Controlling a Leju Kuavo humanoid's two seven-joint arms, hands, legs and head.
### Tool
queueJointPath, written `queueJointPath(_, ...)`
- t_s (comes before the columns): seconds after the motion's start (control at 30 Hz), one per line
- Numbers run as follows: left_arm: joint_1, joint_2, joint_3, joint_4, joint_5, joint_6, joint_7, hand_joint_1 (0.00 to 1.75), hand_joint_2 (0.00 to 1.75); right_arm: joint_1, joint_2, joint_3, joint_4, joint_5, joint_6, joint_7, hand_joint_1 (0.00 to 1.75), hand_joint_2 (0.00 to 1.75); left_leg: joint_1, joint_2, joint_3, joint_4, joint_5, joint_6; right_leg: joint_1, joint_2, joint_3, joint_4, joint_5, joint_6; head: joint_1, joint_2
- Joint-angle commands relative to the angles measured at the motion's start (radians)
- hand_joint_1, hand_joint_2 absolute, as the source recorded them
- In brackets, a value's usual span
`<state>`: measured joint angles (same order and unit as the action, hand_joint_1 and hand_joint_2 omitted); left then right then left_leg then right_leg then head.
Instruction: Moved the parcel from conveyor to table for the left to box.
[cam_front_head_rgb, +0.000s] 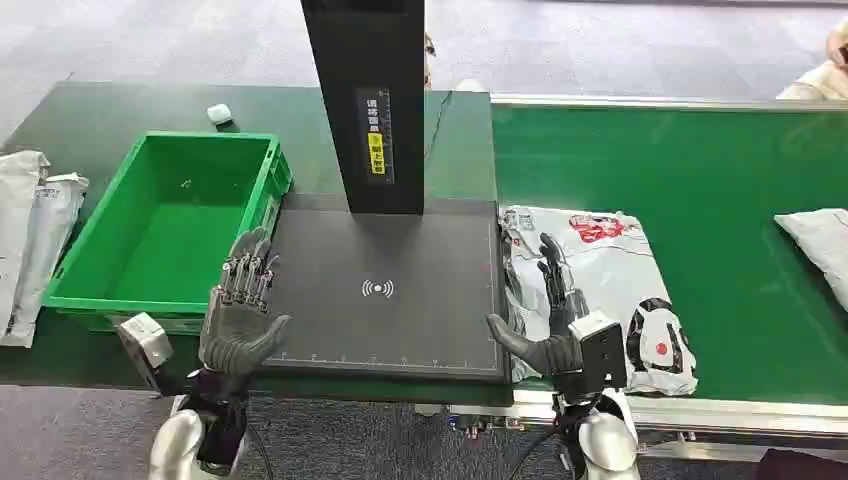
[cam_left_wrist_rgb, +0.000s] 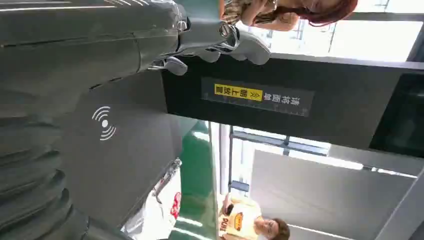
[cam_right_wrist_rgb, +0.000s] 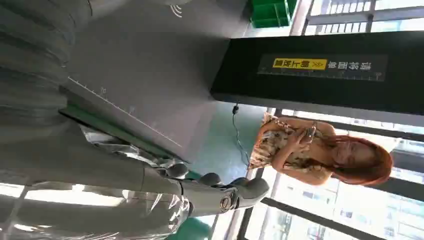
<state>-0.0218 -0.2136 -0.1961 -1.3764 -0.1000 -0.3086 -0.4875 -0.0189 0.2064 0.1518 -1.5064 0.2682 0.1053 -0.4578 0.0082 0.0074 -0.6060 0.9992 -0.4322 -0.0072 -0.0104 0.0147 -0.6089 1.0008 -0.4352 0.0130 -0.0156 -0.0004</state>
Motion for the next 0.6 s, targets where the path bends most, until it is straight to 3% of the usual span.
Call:
queueJointPath(0.03,-0.047,0.012,-0.002,0.043,-0.011,-0.003,0.0,0.0,1.75,-0.02,-0.009,-0.029,0.012,0.002,0.0,0.003,0.0,1.75,0.0,-0.002,0.003,-0.001,0.0,0.0,0.0,-0.002,0.004,-0.001,-0.001,0.0,0.0,0.0)
queueJointPath(0.6,-0.049,0.015,0.0,0.043,-0.011,-0.002,0.0,0.0,1.75,-0.019,-0.01,-0.03,0.015,0.002,0.0,0.003,0.0,1.75,0.0,-0.001,0.003,-0.001,0.0,0.0,0.0,-0.002,0.003,-0.001,-0.001,0.0,0.0,0.0)
